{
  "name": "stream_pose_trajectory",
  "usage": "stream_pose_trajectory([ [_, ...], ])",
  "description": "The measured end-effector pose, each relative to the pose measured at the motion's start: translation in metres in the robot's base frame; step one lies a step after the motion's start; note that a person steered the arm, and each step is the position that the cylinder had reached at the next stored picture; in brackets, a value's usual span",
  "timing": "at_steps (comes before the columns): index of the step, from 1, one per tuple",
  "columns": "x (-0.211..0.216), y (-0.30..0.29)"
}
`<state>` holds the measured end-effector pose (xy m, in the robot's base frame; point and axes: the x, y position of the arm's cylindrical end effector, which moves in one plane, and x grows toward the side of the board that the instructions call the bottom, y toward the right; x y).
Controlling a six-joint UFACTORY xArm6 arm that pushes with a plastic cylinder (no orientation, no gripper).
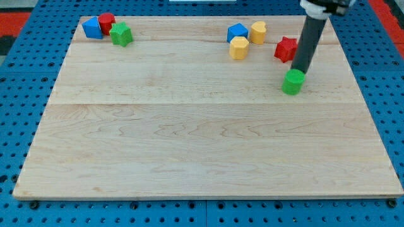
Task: Push the red star to the bottom of the hexagon
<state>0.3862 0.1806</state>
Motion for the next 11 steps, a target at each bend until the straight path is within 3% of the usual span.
stream_pose_trajectory([
  [1,0.071,-0.029],
  [2,0.110,-0.042],
  [3,0.093,0.005],
  [4,0.036,0.080],
  [6,-0.071,0.115],
  [7,-0.108,0.104],
  [9,-0.060,-0.032],
  [10,-0.057,-0.070],
  [11,-0.086,-0.045],
])
